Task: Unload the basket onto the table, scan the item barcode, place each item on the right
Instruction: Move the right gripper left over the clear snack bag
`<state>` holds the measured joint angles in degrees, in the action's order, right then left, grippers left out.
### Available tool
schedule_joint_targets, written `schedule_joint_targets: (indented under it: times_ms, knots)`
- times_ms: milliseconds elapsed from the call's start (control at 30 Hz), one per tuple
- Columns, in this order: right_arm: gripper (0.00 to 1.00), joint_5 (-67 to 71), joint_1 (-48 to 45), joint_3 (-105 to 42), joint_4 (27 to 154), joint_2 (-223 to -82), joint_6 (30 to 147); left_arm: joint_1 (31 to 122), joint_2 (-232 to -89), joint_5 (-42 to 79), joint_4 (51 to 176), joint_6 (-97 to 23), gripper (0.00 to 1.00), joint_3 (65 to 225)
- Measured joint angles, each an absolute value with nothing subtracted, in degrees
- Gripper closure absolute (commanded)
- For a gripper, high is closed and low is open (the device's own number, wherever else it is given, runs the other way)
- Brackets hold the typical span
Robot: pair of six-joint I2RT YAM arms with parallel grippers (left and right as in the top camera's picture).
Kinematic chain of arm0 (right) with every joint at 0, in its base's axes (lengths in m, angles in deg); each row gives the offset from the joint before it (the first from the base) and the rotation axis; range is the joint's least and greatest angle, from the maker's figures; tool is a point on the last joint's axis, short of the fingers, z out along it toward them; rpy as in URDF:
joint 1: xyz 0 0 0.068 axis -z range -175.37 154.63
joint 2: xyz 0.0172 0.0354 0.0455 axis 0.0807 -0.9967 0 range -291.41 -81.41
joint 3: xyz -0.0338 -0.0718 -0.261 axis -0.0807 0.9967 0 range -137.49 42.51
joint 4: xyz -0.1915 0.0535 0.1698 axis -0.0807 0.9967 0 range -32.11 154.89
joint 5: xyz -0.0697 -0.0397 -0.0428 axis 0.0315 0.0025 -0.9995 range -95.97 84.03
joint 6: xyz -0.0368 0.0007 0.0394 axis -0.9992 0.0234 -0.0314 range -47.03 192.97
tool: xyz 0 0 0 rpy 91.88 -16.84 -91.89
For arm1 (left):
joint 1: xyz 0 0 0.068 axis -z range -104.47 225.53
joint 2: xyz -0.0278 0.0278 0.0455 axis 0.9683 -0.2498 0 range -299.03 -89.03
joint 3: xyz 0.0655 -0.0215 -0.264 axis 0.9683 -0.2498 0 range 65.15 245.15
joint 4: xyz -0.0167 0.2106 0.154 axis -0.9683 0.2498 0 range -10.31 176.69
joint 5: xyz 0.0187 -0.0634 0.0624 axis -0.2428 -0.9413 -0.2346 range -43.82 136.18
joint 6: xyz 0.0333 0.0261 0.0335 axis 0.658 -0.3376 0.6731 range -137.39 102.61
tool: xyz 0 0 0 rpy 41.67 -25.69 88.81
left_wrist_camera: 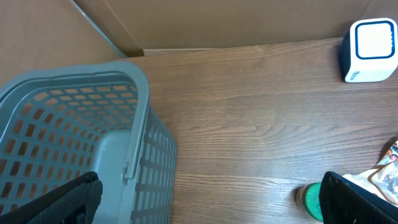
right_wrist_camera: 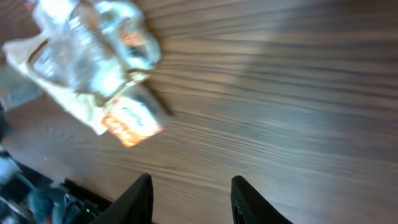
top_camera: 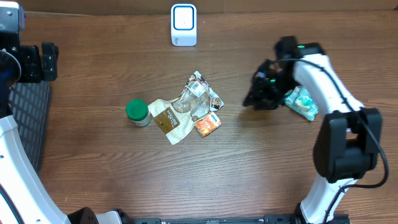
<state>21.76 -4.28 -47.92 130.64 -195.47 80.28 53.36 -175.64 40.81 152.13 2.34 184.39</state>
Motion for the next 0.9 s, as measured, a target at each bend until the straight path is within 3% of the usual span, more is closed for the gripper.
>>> schedule_joint_targets:
  times_ms: [133, 400, 600, 900]
  knots:
    - [0.54, 22.31, -10.03, -47.92, 129.02, -195.47, 81.22, 53.36, -175.64, 40.81, 152.13, 2.34, 0.0, 184.39]
    - [0.49, 20.71, -21.04, -47.92, 124.83, -195.47, 86.81, 53.36, -175.64, 40.81, 152.13, 2.34, 0.01, 184.39]
    - [0.43, 20.16, -21.77, -45.08, 117.48, -195.47, 89.76, 53.36, -175.64, 40.81, 152.13, 2.34, 0.0, 184.39]
    - [0.42, 20.88, -22.27, -36.49, 108.83, -195.47, 90.7, 53.36, -175.64, 40.79, 152.13, 2.34, 0.0, 184.39]
